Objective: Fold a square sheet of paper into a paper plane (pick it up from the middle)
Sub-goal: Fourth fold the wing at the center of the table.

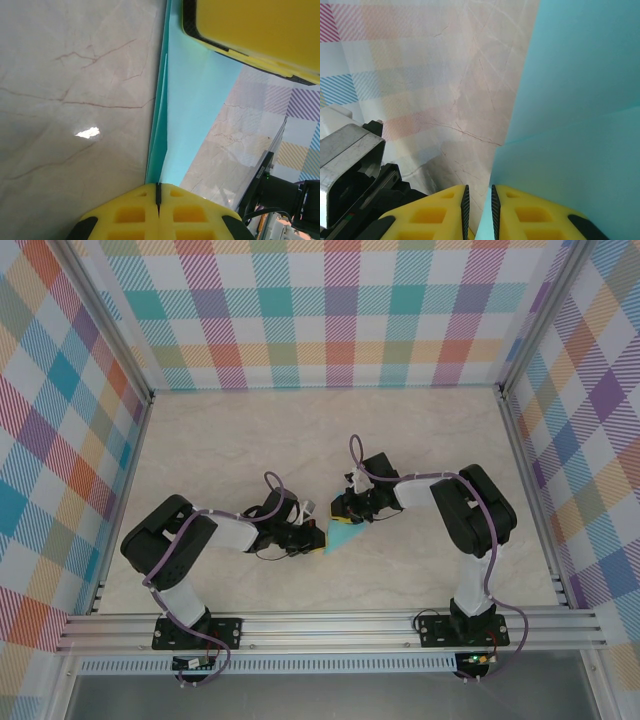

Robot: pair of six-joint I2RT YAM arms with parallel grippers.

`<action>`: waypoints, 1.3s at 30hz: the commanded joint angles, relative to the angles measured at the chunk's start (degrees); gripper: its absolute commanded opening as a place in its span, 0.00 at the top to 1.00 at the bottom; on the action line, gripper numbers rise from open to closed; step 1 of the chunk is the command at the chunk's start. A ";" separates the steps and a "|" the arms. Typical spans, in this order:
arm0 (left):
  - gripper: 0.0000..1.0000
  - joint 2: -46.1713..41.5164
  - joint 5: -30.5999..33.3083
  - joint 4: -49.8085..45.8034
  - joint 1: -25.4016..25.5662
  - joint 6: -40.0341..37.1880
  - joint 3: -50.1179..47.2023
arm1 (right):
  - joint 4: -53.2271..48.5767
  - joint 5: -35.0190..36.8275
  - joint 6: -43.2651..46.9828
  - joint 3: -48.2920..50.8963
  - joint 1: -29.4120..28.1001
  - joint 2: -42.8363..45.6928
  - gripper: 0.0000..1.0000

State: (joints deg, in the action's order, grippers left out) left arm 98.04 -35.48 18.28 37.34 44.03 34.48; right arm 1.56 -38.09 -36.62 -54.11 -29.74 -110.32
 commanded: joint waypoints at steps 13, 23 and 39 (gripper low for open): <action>0.91 -0.32 -3.33 -10.55 0.19 -3.48 -0.84 | -3.76 6.28 1.55 3.57 -0.32 -3.80 0.79; 0.90 -1.53 -4.91 -14.20 0.27 -6.36 -0.55 | -3.74 6.51 1.55 3.79 -0.32 -3.67 0.79; 1.00 0.75 -0.91 -22.87 0.44 -7.85 1.70 | -3.50 7.51 1.59 5.02 -0.32 -3.93 0.79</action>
State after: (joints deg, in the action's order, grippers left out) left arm 97.01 -37.30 7.60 37.36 37.85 37.06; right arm 4.08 -38.63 -36.62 -52.75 -29.69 -110.17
